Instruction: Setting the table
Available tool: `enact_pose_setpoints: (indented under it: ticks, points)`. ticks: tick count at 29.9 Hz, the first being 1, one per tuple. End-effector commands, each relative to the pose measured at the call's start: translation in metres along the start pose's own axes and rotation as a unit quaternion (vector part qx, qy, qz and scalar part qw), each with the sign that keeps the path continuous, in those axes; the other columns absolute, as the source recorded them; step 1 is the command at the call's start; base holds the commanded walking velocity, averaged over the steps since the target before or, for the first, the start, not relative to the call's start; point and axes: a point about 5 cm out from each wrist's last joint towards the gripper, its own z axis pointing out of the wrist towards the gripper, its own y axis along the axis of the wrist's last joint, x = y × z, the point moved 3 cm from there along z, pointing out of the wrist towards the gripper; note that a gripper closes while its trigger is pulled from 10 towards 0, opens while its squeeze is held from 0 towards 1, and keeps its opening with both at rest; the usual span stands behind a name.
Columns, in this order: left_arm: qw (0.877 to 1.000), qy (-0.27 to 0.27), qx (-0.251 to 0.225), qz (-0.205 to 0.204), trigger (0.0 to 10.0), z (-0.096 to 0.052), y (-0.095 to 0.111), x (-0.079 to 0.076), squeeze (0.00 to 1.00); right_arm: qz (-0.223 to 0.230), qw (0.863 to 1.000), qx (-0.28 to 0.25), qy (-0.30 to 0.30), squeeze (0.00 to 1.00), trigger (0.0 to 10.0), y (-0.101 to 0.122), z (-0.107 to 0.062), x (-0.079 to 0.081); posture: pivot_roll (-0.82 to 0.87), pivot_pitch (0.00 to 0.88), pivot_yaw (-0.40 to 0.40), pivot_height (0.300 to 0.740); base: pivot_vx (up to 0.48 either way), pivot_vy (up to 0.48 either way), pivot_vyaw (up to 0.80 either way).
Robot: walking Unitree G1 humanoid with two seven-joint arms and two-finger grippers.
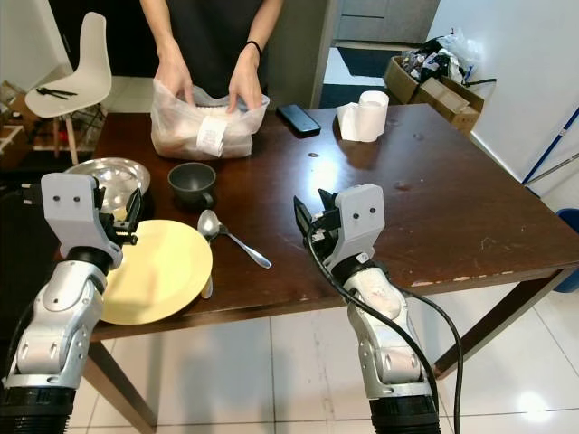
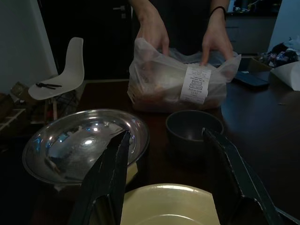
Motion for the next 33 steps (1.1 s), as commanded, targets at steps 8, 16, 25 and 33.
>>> enact_pose_setpoints:
  ticks: [8, 16, 25, 33]
  points:
    - [0.997, -0.001, -0.047, -0.055, 10.0, 0.002, 0.021, -0.001, 0.00, -0.043, 0.999, -0.023, 0.007, 0.00, 10.0, 0.015, 0.004, -0.001, -0.08, 0.000, 0.045, 0.740, 0.000, 0.000, 0.00]
    - [0.989, -0.005, -0.123, -0.083, 10.0, 0.003, 0.059, -0.001, 0.00, -0.123, 0.985, -0.119, 0.010, 0.00, 10.0, 0.058, 0.010, 0.007, -0.08, 0.000, 0.044, 0.740, 0.000, 0.000, 0.00]
    - [0.989, -0.017, -0.122, -0.081, 10.0, 0.004, 0.059, -0.006, 0.00, -0.139, 0.983, -0.119, 0.013, 0.00, 10.0, 0.058, 0.010, 0.008, -0.08, 0.000, 0.045, 0.740, 0.000, 0.000, 0.00]
    - [0.990, -0.021, -0.118, -0.078, 10.0, 0.006, 0.058, -0.007, 0.00, -0.142, 0.983, -0.117, 0.016, 0.00, 10.0, 0.057, 0.012, 0.008, -0.09, 0.000, 0.049, 0.740, 0.000, 0.000, 0.00]
